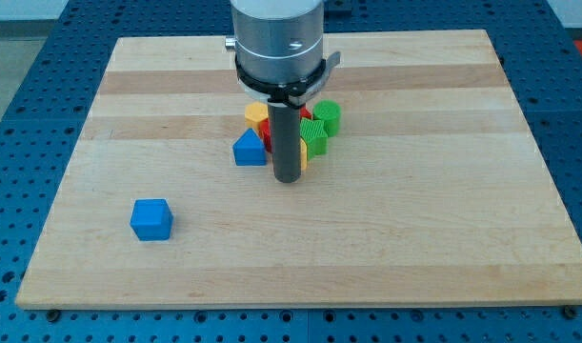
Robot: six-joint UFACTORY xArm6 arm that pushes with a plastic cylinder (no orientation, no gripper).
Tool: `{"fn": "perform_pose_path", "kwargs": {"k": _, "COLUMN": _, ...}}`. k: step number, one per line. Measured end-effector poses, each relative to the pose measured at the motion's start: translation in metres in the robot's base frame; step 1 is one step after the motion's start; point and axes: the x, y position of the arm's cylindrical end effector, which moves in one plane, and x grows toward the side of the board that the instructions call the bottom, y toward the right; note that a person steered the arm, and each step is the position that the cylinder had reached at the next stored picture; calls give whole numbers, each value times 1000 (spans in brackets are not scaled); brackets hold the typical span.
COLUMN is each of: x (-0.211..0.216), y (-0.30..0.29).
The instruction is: Move the blue cube slightly downwards
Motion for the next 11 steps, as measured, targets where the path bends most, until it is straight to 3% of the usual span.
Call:
{"fn": "perform_pose_path", "kwargs": {"k": 2, "x": 44, "y": -1}}
{"fn": "perform_pose_path", "kwargs": {"k": 6, "x": -4, "y": -241}}
{"fn": "perform_pose_path", "kwargs": {"k": 7, "x": 20, "y": -260}}
{"fn": "perform_pose_path", "kwargs": {"k": 8, "x": 45, "y": -246}}
{"fn": "perform_pose_path", "kwargs": {"k": 10, "x": 46, "y": -130}}
{"fn": "perform_pose_path", "kwargs": {"k": 11, "x": 42, "y": -162}}
